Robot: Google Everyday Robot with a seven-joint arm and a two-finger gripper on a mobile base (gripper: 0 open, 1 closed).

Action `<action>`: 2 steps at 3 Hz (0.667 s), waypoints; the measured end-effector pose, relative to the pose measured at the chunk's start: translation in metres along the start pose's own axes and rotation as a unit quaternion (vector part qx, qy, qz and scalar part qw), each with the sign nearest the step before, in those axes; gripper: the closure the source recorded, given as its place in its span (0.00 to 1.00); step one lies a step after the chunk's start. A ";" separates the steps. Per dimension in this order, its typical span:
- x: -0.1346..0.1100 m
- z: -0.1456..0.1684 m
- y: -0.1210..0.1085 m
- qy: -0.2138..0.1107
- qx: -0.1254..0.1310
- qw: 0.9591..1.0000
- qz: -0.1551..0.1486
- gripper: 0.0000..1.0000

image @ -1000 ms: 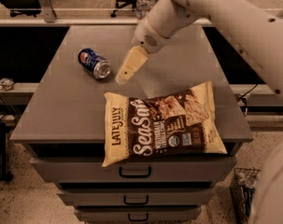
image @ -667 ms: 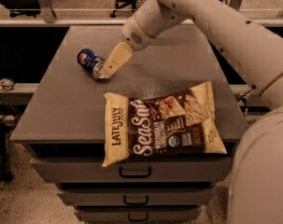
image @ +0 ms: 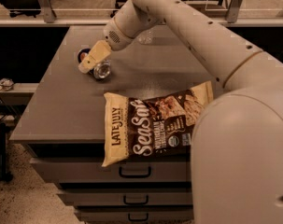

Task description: Place pepsi can upright

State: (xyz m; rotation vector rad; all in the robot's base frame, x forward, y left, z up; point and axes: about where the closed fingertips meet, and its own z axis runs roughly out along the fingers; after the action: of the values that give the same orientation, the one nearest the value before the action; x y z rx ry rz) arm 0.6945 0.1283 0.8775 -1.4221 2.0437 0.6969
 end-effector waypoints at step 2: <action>-0.014 0.031 -0.014 0.069 0.050 0.996 0.032 0.00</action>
Offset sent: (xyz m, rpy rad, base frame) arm 0.0400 0.0325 -0.0145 -0.3147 -0.0090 -0.1759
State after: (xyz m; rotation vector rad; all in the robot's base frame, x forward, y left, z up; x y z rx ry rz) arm 0.7157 0.1541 0.8635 -1.3870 2.2054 0.5258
